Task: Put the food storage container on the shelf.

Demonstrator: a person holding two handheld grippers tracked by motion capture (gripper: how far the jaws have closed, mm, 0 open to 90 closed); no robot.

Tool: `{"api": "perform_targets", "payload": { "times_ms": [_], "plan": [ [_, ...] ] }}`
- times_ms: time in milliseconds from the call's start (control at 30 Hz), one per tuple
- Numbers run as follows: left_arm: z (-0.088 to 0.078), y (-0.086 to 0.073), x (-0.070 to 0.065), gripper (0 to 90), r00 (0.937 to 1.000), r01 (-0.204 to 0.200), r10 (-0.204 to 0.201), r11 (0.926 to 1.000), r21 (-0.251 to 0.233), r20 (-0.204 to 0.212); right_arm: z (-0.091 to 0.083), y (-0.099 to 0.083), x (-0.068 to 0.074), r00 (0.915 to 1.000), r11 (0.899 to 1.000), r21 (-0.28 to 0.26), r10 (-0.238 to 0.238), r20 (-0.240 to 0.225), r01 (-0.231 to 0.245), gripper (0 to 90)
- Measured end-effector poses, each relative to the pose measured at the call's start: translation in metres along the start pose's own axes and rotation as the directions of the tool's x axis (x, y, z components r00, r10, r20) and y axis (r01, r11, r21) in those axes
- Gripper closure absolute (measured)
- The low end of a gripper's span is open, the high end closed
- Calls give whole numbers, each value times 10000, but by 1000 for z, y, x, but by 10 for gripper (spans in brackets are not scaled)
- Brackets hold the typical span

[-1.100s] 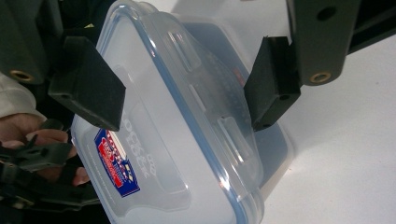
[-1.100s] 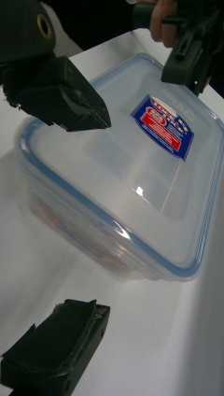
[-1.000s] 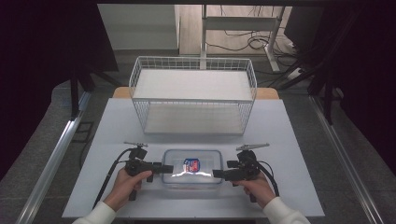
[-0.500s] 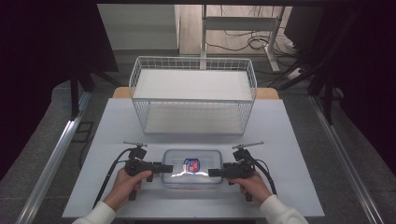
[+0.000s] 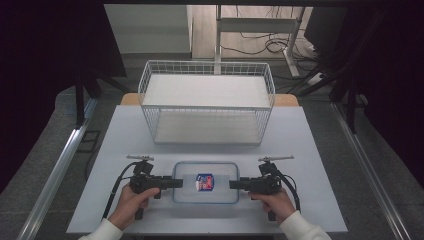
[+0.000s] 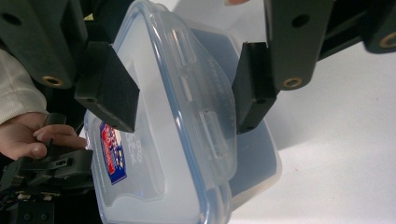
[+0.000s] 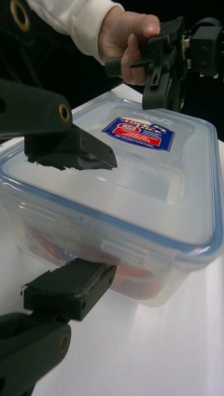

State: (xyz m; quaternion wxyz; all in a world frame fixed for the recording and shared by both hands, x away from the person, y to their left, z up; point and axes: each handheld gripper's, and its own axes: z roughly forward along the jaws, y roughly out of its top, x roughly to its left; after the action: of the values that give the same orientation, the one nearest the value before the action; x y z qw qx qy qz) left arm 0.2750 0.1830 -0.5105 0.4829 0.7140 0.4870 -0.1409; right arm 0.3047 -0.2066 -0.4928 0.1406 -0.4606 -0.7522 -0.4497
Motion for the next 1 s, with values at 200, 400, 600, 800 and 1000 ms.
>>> {"api": "perform_targets", "payload": {
  "times_ms": [200, 400, 600, 800, 1000],
  "plan": [
    [-4, -5, -8, 447, 9993, -291, 289, 9995, -95, -229, -5, -5, 6, 9999, 9999, -160, -44, 104, 46, 497],
    [-6, -6, -12, 458, 9988, -388, 388, 9992, 1, -296, -7, -6, 7, 9997, 9995, -197, 246, -57, -247, 515],
    [-6, -5, -15, 465, 9981, -445, 444, 9990, -14, -417, -9, -7, 6, 9991, 9987, -334, 390, -143, -395, 525],
    [-5, -2, -18, 465, 9967, -611, 608, 9981, -37, -540, -10, -6, 5, 9989, 9979, -470, 447, -118, -452, 528],
    [-5, 0, -19, 468, 9973, -569, 562, 9983, -141, -465, -13, -3, 6, 9990, 9971, -625, 425, -169, -435, 532]
  ]
}}
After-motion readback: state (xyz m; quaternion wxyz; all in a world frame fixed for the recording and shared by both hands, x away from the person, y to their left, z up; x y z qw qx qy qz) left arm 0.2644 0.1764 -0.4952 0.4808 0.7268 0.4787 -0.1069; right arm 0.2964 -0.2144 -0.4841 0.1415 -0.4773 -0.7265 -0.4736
